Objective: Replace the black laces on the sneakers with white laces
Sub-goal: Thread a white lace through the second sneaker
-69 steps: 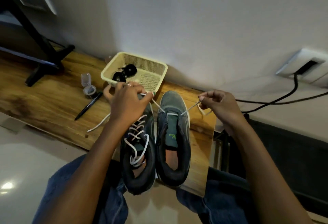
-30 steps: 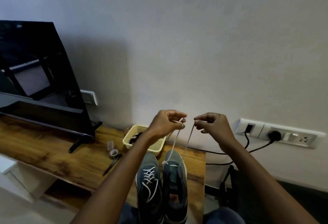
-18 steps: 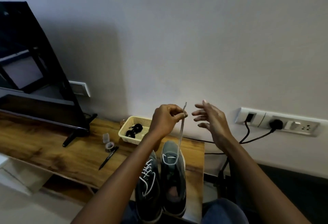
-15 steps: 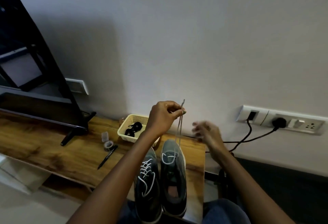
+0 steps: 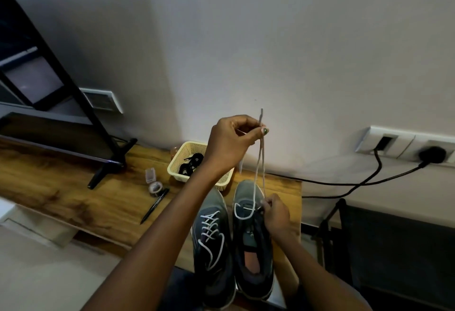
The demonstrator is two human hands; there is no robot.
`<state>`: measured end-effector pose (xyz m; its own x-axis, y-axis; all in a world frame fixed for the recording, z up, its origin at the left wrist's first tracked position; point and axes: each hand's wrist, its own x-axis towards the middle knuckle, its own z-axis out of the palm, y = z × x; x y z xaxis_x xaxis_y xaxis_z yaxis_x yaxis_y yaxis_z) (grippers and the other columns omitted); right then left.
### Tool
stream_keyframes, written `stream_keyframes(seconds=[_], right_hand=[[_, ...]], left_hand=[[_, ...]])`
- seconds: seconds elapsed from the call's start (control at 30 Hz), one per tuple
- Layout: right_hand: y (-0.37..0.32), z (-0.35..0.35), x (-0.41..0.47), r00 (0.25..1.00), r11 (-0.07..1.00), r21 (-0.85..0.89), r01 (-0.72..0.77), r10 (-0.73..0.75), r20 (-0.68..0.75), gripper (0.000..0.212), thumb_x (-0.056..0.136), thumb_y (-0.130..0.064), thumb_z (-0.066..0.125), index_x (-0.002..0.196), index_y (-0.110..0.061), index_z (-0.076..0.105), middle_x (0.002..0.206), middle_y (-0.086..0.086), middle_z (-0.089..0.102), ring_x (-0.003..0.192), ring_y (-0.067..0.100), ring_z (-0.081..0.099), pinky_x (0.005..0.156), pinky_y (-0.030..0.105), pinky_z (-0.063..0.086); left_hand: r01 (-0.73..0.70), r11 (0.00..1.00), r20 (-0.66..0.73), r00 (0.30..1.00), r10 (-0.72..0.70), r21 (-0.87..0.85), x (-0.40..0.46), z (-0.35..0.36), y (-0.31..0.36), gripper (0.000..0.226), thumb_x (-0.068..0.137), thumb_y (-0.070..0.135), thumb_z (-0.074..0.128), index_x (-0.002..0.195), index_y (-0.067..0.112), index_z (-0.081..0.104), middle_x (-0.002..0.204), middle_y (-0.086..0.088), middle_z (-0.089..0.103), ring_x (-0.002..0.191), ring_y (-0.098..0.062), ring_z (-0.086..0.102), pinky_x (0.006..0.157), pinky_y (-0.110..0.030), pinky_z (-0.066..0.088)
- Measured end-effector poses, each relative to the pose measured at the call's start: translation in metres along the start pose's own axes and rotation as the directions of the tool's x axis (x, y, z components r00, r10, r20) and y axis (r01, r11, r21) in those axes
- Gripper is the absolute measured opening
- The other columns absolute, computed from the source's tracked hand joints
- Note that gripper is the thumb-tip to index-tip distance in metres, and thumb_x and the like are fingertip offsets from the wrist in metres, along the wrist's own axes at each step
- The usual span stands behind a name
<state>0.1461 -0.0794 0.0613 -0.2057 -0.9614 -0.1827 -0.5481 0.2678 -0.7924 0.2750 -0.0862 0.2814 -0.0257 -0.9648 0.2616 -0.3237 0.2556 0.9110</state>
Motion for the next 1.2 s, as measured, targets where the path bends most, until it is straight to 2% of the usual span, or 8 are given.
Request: stream_keyframes(seconds=[0.13,0.27,0.37,0.5,0.6,0.7,0.87,1.2], right_hand=[[0.006,0.004,0.004,0.999,0.999,-0.046,-0.018,0.017,-0.029,0.007,0.096,-0.010,0.045,0.103,-0.009,0.044,0.088,0.008,0.058,0.078,0.028,0.057,0.070,0.039,0.049],[0.006,0.003,0.006,0.991,0.999,0.043,-0.027,0.032,-0.132,0.017,0.099,-0.025,0.033,0.088,-0.018,0.045,0.084,0.023,0.065,0.073,0.036,0.065,0.070,0.053,0.053],[0.001,-0.003,0.001,0.991,0.978,0.204,-0.040,0.065,-0.116,0.027,0.100,-0.029,0.030,0.086,-0.014,0.047,0.075,0.019,0.061,0.065,0.031,0.060,0.061,0.042,0.048],[-0.004,-0.014,-0.005,0.999,0.992,0.126,0.030,-0.029,-0.015,0.007,0.098,-0.016,0.041,0.104,-0.013,0.042,0.083,0.010,0.059,0.068,0.023,0.059,0.062,0.043,0.053],[-0.024,-0.036,-0.013,0.999,0.985,0.168,0.029,-0.035,0.035,0.037,0.087,-0.018,0.065,0.116,-0.021,0.042,0.106,0.000,0.055,0.091,0.021,0.058,0.081,0.047,0.053],[-0.060,-0.067,-0.022,0.988,0.942,0.316,0.117,-0.141,0.054,0.034,0.086,-0.014,0.065,0.117,-0.017,0.051,0.116,0.000,0.054,0.106,0.021,0.055,0.089,0.037,0.050],[-0.145,-0.123,-0.043,0.903,0.785,0.502,0.364,-0.430,0.019,0.017,0.091,-0.010,0.060,0.108,-0.016,0.063,0.104,0.006,0.066,0.099,0.015,0.063,0.084,0.024,0.052],[-0.201,-0.161,-0.063,0.820,0.727,0.404,0.555,-0.559,-0.122,0.011,0.091,-0.012,0.062,0.093,-0.010,0.073,0.084,0.003,0.072,0.077,0.010,0.068,0.067,0.015,0.052]], left_hand=[[-0.015,0.999,-0.024,1.000,0.014,-0.042,0.004,-0.002,-0.002,0.004,0.085,0.016,0.071,0.088,0.016,0.073,0.076,0.004,0.071,0.071,-0.007,0.066,0.070,-0.024,0.056],[-0.029,0.998,-0.048,0.998,0.027,-0.054,0.008,-0.004,0.000,0.004,0.086,0.017,0.070,0.090,0.017,0.072,0.078,0.004,0.071,0.076,-0.010,0.067,0.072,-0.031,0.058],[-0.036,0.999,-0.061,0.998,0.034,-0.041,0.008,-0.005,0.004,0.002,0.086,0.021,0.070,0.088,0.022,0.071,0.080,0.003,0.072,0.078,-0.016,0.069,0.076,-0.037,0.059],[-0.045,0.999,-0.064,0.997,0.044,-0.014,0.008,-0.008,0.012,0.004,0.087,0.021,0.069,0.090,0.020,0.072,0.081,0.003,0.071,0.077,-0.015,0.069,0.077,-0.037,0.059],[-0.050,0.999,-0.080,0.996,0.049,-0.006,0.007,-0.013,0.021,0.010,0.087,0.020,0.069,0.094,0.013,0.072,0.080,0.001,0.071,0.072,-0.013,0.068,0.076,-0.032,0.059],[-0.037,0.999,-0.093,0.995,0.034,-0.031,0.009,-0.018,0.031,0.009,0.086,0.020,0.070,0.091,0.012,0.073,0.080,-0.003,0.072,0.072,-0.015,0.069,0.077,-0.034,0.058],[-0.030,0.999,-0.069,0.997,0.029,-0.021,0.006,-0.025,0.056,0.008,0.085,0.018,0.071,0.090,0.012,0.073,0.083,-0.002,0.073,0.070,-0.012,0.068,0.073,-0.025,0.056],[-0.007,0.996,0.037,0.999,0.010,-0.089,0.001,-0.037,0.090,0.008,0.084,0.009,0.069,0.090,0.009,0.074,0.087,-0.002,0.074,0.074,-0.009,0.070,0.068,-0.018,0.054]])
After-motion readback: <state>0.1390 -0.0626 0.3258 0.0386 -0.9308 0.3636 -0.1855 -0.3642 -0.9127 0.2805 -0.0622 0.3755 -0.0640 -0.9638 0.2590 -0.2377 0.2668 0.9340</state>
